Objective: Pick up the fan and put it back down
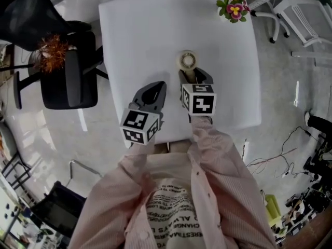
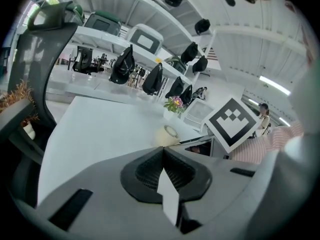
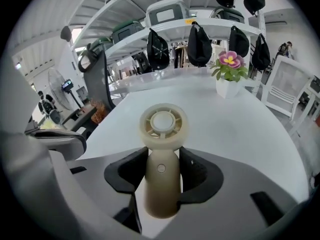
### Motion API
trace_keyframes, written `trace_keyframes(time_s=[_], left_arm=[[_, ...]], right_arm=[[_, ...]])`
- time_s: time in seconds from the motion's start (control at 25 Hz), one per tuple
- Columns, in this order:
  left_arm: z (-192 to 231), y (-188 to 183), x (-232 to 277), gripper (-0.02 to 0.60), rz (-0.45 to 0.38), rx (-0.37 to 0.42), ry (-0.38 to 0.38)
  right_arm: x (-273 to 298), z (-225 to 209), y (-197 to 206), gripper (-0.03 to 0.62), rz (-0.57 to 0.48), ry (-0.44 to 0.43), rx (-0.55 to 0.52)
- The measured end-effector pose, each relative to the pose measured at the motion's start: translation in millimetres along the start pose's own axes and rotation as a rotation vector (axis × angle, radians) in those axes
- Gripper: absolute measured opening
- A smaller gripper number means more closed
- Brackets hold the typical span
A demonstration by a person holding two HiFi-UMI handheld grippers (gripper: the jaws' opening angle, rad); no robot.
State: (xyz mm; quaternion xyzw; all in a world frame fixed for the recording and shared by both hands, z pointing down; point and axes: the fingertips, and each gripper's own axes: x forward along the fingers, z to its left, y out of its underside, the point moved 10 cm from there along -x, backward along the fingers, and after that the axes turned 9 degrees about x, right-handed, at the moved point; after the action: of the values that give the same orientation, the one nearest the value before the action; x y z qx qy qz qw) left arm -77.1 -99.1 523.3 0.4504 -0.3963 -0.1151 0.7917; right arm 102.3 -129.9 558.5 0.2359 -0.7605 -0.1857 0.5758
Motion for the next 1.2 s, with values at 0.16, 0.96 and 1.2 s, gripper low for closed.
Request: trace_keyframes(time_s=[0.16,0.96,1.2], left_arm=[[-7.4,-9.4,-13.0,0.002,-0.026,0.015,-0.005],[-55.4,-78.2,-80.2,0.002,-0.221,0.130,0.010],[-62.2,-99.5,-101.3,0.002,-0.283,0.174,0.001]], right_arm=[[-21.7,1.3,-6.5,0.186,-0.046,-0.029,0.015],[-151.6,12.0,-34.3,0.186,-0.315,-0.163,-0.011],[-187.2,16.9,-48.3,0.186,-0.405,-0.184,-0.031]])
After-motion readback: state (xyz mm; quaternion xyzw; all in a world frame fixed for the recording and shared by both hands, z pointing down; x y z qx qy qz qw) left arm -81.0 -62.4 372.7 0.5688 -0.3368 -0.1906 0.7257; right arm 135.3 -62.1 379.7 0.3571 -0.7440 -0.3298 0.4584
